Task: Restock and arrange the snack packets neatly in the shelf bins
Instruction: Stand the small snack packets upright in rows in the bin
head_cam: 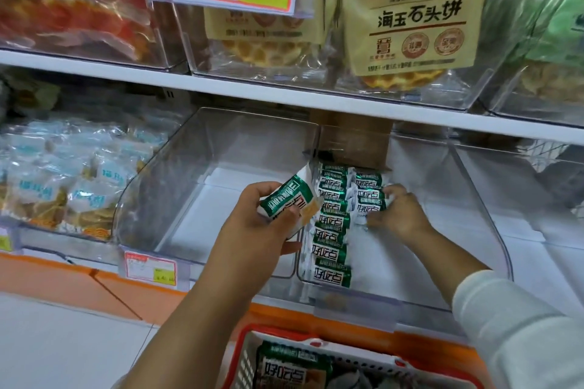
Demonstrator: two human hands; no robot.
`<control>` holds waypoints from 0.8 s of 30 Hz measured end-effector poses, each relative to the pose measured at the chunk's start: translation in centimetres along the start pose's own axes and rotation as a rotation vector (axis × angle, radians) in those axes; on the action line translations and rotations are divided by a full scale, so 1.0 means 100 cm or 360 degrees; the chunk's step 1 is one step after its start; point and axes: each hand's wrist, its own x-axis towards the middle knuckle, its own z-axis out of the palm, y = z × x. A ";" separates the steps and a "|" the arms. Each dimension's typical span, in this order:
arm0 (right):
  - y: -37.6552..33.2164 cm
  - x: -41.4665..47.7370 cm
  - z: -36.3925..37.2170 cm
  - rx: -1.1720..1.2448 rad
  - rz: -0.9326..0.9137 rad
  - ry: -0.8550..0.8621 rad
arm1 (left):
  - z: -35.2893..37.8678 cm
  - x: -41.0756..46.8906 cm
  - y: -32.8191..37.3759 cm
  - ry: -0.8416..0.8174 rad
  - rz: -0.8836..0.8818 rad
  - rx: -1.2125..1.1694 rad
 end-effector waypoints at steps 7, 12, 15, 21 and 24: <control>0.009 0.001 0.008 0.0258 0.0179 0.0140 | -0.007 -0.002 0.002 -0.0022 0.0015 0.0041; 0.002 0.000 0.012 0.0333 0.0091 0.0175 | -0.004 -0.004 0.001 -0.0008 0.0019 0.0069; 0.001 0.000 0.015 0.0278 0.0081 0.0182 | -0.003 -0.004 0.002 -0.0002 0.0037 0.0089; -0.007 -0.021 -0.008 0.0287 0.0026 0.0215 | -0.004 -0.005 0.009 -0.0011 0.0059 0.0131; -0.024 -0.062 -0.033 0.0437 -0.0228 0.0195 | 0.002 -0.008 0.011 -0.0081 0.0057 0.0212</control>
